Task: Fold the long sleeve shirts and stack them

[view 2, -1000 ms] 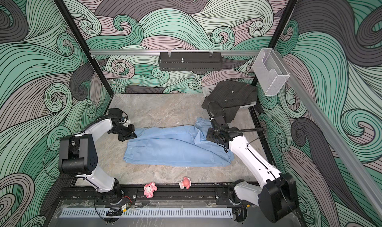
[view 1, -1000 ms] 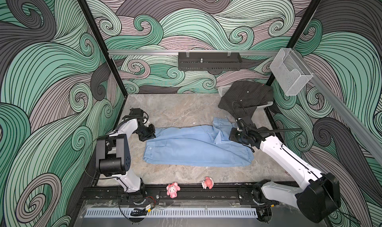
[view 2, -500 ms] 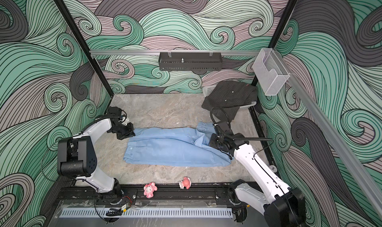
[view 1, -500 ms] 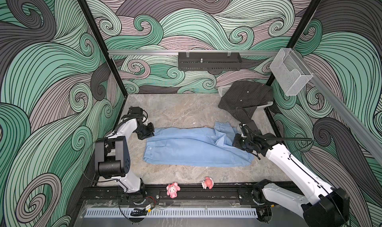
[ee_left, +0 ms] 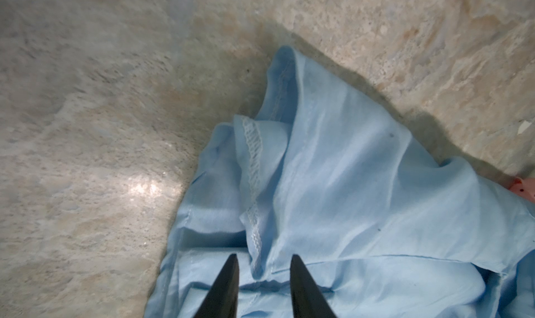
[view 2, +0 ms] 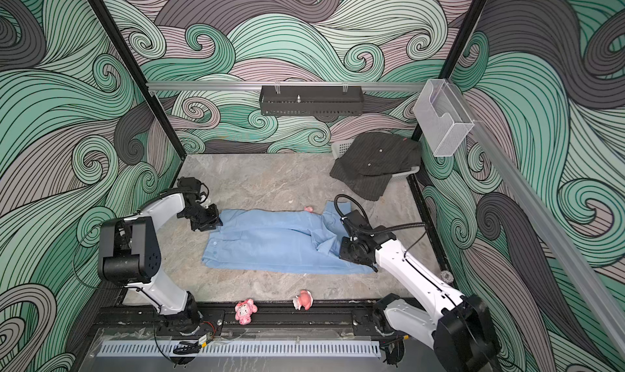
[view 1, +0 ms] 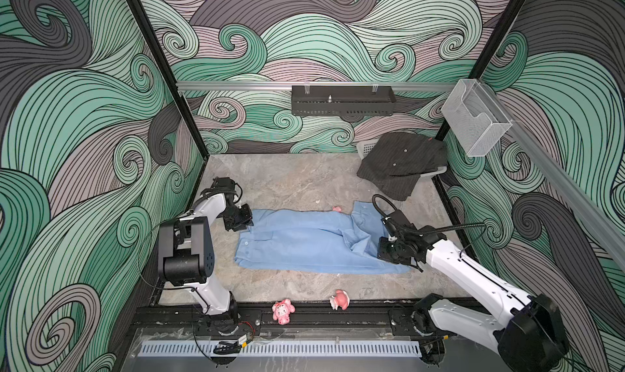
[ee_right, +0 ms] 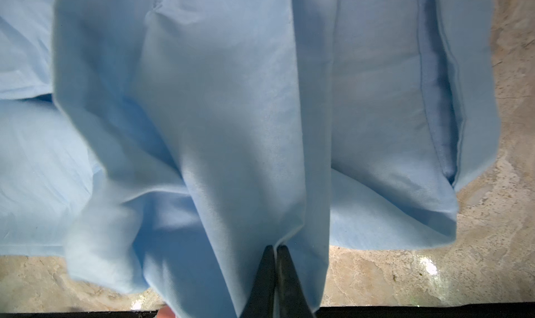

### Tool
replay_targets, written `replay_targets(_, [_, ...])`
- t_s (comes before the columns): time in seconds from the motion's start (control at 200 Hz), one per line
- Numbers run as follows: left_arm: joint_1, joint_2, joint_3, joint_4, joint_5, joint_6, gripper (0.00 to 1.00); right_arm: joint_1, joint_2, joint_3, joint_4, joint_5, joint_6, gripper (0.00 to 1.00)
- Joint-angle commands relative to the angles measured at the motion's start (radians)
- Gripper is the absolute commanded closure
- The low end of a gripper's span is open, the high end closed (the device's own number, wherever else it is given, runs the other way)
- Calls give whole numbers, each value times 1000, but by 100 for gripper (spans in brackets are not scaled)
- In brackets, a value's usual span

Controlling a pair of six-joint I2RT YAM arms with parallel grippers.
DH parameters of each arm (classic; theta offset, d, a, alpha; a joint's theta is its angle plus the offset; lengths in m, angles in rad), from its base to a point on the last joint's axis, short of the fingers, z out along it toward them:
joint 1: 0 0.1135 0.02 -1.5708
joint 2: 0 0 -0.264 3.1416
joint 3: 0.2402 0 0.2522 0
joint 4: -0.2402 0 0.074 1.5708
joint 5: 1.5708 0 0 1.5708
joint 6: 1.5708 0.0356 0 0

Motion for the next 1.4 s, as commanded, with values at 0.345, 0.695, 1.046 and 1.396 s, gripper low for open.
replay_targets(0.345, [-46,-69,96,-30,49,-42,53,18,-33,37,-59,54,-58,58])
replay_targets(0.695, [-148,111,114,51,86,-147,57,-19,154,210,26,109,-126,51])
replay_targets(1.046, [-76,218,50,-8,25,-114,55,-141,503,232,190,-25,-109,61])
replay_targets(1.396, [-71,353,192,-34,-36,-129,54,-155,779,409,205,21,-121,69])
